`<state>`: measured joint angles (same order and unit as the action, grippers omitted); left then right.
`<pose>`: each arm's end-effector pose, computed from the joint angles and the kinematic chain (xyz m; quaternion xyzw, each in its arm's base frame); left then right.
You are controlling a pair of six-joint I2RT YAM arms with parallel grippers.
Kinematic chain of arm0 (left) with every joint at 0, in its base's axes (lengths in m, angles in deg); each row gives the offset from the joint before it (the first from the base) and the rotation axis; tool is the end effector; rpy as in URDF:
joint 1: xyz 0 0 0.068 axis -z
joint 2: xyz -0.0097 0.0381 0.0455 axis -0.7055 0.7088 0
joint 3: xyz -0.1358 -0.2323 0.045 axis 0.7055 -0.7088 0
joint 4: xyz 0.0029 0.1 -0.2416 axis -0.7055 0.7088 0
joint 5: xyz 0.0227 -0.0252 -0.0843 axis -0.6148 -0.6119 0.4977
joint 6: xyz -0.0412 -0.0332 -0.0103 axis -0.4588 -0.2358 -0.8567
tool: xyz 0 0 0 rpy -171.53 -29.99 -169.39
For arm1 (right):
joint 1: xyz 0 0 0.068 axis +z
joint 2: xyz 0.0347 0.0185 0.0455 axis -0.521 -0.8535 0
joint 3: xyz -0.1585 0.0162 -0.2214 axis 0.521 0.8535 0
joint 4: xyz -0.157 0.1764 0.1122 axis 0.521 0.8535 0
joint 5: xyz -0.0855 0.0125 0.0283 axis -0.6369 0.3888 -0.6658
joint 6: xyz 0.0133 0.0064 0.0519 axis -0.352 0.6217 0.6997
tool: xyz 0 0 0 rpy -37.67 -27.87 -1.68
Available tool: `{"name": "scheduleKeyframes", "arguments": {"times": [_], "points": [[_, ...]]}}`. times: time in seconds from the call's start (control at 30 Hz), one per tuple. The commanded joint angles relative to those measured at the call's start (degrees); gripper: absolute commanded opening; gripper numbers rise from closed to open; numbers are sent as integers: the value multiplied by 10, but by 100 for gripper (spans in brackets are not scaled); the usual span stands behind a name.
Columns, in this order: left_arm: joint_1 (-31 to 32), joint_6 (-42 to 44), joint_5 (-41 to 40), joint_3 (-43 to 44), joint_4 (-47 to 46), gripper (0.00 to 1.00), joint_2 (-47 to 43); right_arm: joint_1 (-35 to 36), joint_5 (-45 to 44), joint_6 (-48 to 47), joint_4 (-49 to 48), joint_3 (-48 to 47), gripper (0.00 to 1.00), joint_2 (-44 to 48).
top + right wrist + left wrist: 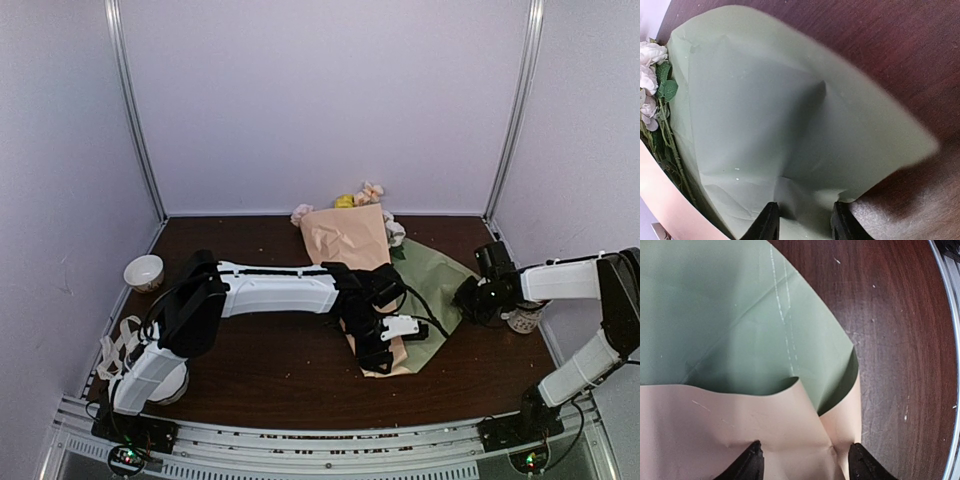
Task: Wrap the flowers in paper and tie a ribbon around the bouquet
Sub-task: Pick up the two-thirds-folded wrapping paper from the center of the board.
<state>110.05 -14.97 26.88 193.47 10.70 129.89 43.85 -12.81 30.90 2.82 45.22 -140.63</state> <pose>0.2050 -0.4695 0.1425 0.6447 0.7227 -0.2219 0.1133 0.2564 0.0614 0.1495 0.3590 0.8868 0.2164 0.1943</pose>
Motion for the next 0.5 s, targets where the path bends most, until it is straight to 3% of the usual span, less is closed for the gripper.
{"name": "scheduleKeyframes", "arguments": {"times": [0.0,0.27,0.47], "points": [[-8,-5,-2,-15,2,61,-4,-2,24,-8,-35,4,38,12],[-8,-5,1,-14,2,61,-3,-2,5,-14,29,27,51,70],[-8,-5,0,-15,2,61,-4,-2,51,-27,64,40,69,83]]}}
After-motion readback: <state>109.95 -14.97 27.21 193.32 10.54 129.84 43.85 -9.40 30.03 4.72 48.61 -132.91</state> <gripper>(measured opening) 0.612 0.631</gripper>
